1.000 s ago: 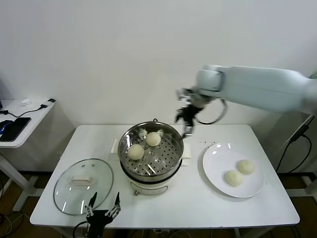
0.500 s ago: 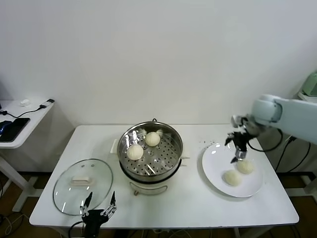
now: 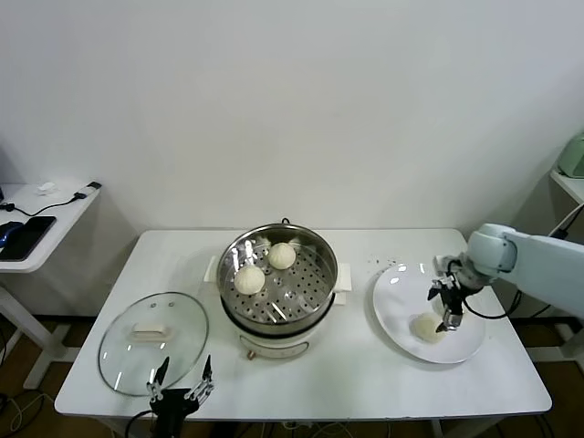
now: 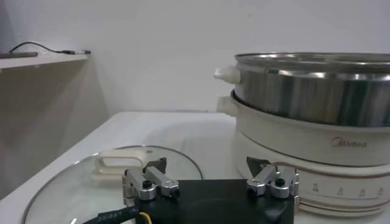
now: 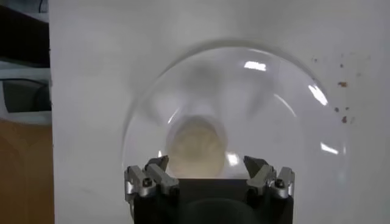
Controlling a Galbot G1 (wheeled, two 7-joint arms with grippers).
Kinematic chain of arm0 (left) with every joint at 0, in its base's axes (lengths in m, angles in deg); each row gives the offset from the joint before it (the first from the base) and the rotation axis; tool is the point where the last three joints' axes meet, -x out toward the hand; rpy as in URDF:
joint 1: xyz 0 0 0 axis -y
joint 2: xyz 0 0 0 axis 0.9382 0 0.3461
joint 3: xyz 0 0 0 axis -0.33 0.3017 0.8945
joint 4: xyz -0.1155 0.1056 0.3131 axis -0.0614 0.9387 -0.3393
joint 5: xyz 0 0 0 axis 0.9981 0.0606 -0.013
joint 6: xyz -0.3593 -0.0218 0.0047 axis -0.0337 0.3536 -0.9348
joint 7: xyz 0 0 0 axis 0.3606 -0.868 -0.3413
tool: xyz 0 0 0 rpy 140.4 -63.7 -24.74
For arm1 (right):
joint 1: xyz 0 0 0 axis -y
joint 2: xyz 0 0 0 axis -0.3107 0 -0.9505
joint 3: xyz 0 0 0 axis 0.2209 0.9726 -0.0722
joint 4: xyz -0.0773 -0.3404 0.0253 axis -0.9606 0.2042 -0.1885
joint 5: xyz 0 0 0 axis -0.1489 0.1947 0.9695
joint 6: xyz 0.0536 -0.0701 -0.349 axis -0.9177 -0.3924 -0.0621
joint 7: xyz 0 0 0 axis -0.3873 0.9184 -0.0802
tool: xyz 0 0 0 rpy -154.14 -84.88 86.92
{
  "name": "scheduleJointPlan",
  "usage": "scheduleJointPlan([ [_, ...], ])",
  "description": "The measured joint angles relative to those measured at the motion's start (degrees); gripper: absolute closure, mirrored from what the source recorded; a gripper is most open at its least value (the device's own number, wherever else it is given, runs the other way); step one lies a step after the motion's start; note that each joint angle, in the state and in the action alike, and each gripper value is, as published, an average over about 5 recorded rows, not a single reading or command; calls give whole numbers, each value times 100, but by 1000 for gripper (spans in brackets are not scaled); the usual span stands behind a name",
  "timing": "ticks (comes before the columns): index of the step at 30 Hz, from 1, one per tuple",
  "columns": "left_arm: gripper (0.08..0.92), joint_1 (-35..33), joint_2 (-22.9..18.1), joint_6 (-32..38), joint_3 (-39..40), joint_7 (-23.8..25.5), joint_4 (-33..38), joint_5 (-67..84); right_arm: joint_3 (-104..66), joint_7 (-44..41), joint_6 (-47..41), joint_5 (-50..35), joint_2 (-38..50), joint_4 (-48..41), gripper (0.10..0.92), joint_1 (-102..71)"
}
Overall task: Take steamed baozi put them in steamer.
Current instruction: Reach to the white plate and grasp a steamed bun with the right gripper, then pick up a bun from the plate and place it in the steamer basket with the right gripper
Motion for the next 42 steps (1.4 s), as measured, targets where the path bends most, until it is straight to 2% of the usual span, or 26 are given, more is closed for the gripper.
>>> scheduleJointPlan([
  [8, 177, 1, 20, -3, -6, 3, -25, -2, -525, 174, -112, 217, -73, -203, 203, -687],
  [11, 177, 3, 20, -10, -4, 3, -23, -4, -665, 188, -126, 256, -85, -228, 244, -831],
  [16, 177, -22, 15, -20, -3, 2, -2, -6, -749, 179, -119, 319, -54, -214, 358, -910],
  [22, 177, -61, -2, -23, 11, 0, 50, -13, -669, 104, -80, 334, -31, -140, 373, -727],
  [31, 177, -96, -3, -42, 57, -1, 116, -44, 71, -227, 208, 33, -373, 64, 372, 688],
  [42, 177, -101, -12, -47, 164, -8, 134, -124, 552, -785, 1282, -339, -1743, 494, 372, 2757],
])
